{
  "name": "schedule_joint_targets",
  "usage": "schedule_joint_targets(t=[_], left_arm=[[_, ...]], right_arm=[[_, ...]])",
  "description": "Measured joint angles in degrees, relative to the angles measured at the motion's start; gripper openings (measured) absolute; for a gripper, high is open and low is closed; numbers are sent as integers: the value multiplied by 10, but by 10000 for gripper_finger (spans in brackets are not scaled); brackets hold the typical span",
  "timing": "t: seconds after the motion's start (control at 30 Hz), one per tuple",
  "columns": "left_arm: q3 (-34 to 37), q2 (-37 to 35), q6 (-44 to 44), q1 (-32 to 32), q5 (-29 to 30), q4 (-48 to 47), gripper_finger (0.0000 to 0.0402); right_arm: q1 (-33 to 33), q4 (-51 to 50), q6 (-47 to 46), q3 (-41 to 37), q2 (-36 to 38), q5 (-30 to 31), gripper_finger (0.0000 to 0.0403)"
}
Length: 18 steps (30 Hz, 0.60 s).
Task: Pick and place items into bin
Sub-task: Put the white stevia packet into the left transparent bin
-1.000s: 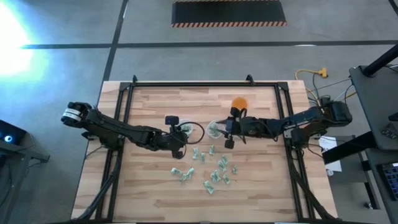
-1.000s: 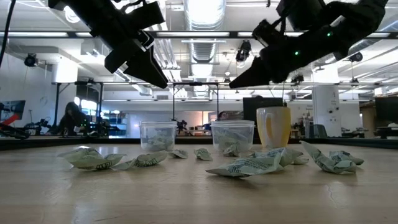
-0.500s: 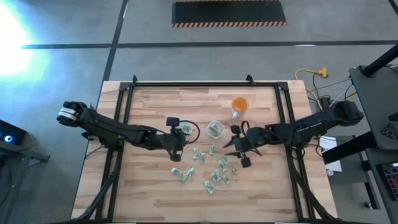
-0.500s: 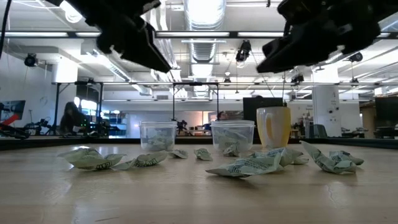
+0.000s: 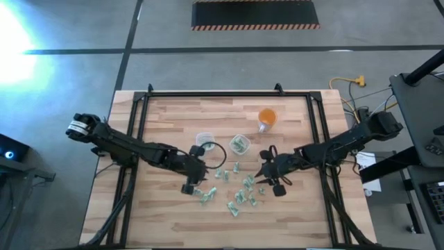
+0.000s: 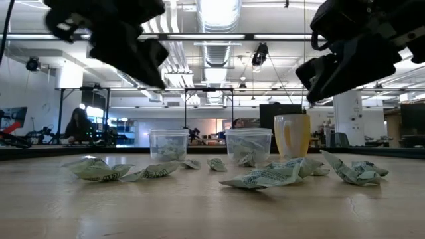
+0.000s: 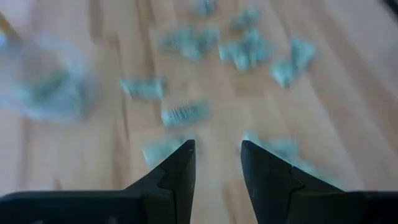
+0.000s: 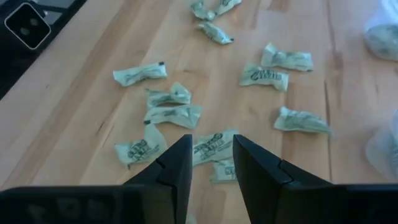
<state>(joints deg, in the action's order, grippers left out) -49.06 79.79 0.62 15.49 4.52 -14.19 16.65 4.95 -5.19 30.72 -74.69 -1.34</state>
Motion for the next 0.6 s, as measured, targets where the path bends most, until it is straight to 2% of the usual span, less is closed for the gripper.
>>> schedule_joint_targets(t=[0.2, 0.4, 0.6], left_arm=[[0, 0, -64, 43, -10, -72, 112], [0, 7, -78, 93, -13, -79, 111], [0, 42, -93, 104, -10, -74, 111]], right_arm=[[11, 0, -9, 0, -16, 0, 93], [10, 3, -10, 0, -27, 0, 82], [10, 13, -8, 0, -27, 0, 73]])
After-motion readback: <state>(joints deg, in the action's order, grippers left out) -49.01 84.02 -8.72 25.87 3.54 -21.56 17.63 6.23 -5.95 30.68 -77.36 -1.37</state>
